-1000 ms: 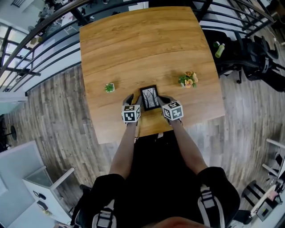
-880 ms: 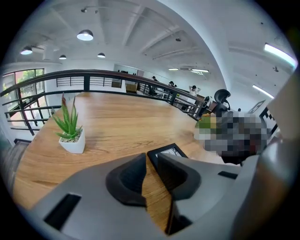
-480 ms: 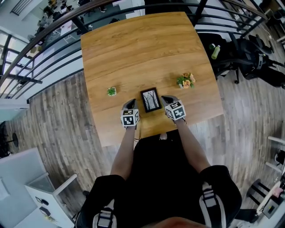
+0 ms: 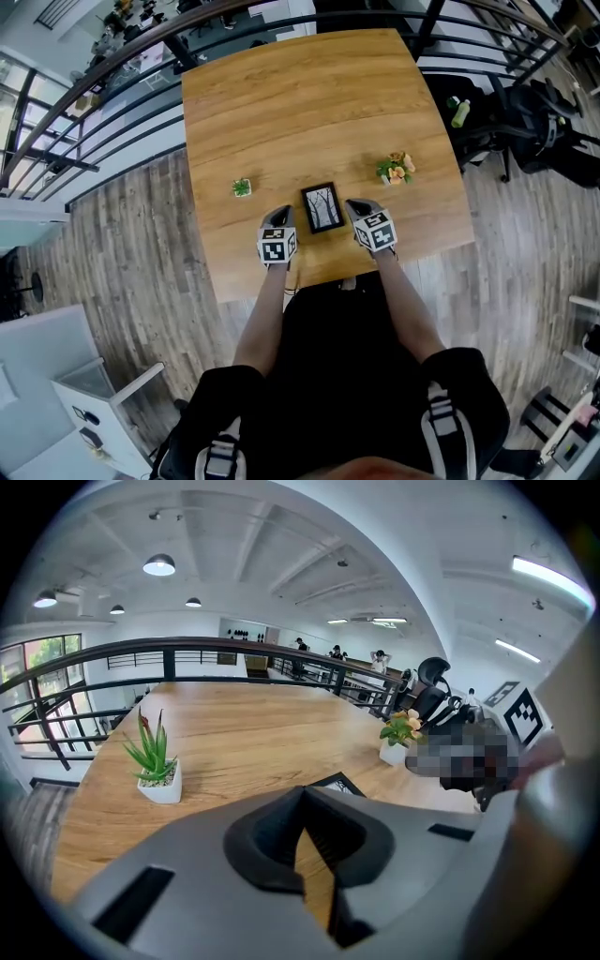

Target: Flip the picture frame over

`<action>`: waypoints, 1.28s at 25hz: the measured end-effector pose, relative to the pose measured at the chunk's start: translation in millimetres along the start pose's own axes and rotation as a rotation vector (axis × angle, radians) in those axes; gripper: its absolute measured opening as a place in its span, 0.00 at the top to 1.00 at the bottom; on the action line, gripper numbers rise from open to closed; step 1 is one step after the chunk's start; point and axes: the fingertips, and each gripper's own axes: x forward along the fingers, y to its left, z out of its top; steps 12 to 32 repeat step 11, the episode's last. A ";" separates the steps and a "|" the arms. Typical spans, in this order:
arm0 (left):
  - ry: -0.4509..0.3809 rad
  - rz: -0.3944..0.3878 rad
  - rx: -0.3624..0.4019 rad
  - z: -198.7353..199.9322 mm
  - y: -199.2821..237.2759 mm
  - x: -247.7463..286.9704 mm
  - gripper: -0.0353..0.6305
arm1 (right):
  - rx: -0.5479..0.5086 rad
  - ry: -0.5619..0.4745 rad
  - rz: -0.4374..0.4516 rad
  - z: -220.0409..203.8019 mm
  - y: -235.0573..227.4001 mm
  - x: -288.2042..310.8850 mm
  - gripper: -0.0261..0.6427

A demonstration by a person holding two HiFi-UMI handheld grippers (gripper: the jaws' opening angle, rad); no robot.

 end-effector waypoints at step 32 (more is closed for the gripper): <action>0.004 -0.006 0.029 -0.4 -14.4 -9.9 0.92 | -0.003 -0.031 -0.020 1.4 -7.8 -15.0 0.95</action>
